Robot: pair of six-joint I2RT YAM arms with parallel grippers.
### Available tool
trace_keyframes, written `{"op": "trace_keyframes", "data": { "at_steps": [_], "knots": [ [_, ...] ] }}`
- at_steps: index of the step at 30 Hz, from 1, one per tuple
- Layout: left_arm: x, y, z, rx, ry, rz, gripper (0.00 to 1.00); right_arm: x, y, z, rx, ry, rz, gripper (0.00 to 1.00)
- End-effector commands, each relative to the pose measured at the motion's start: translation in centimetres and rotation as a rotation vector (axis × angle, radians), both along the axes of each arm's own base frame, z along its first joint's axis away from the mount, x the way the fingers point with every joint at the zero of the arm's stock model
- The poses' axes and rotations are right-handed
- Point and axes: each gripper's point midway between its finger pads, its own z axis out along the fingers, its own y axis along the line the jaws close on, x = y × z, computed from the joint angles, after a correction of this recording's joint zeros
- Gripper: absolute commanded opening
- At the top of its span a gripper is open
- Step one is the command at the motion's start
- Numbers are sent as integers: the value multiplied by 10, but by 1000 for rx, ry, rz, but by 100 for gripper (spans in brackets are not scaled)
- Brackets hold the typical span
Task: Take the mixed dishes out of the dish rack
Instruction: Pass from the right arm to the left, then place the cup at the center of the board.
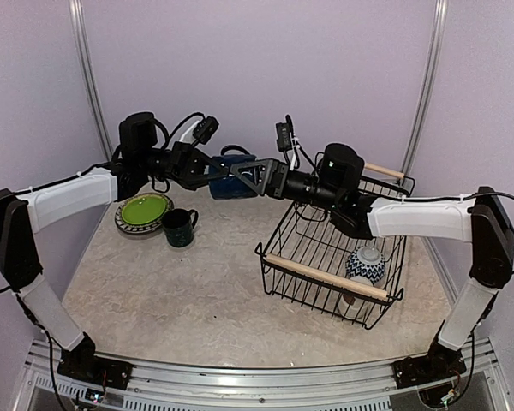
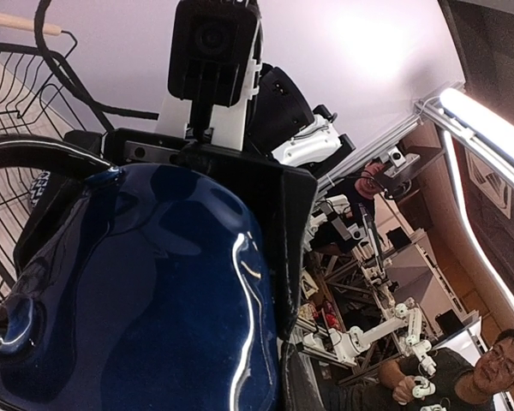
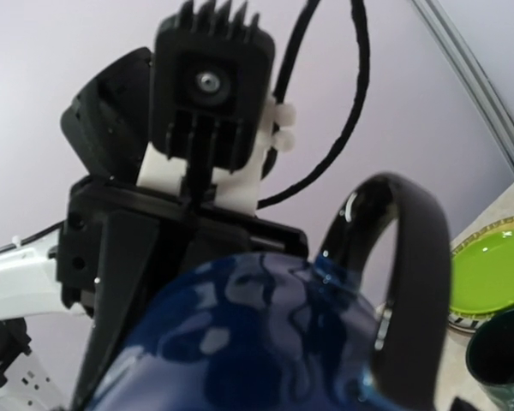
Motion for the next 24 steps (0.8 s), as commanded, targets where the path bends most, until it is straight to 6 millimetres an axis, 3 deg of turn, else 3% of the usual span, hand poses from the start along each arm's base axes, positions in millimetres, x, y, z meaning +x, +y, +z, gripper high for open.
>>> {"op": "trace_keyframes", "data": {
  "at_steps": [1,9,12,15,19,24],
  "knots": [
    [6,0,-7,40,106,48,0,6,-22,15,10,-84,-110,99],
    [16,3,-13,55,118,92,0,-1,-44,10,-7,-61,-67,100],
    [36,1,-25,167,92,256,0,6,-57,2,-99,-55,-154,100],
    [57,9,-62,405,39,469,0,14,-74,-6,-206,-58,-264,100],
    [87,33,-95,617,27,684,0,19,-99,-10,-299,-50,-386,100],
    [92,39,-125,822,14,736,0,15,-120,0,-330,-73,-460,100]
  ]
}}
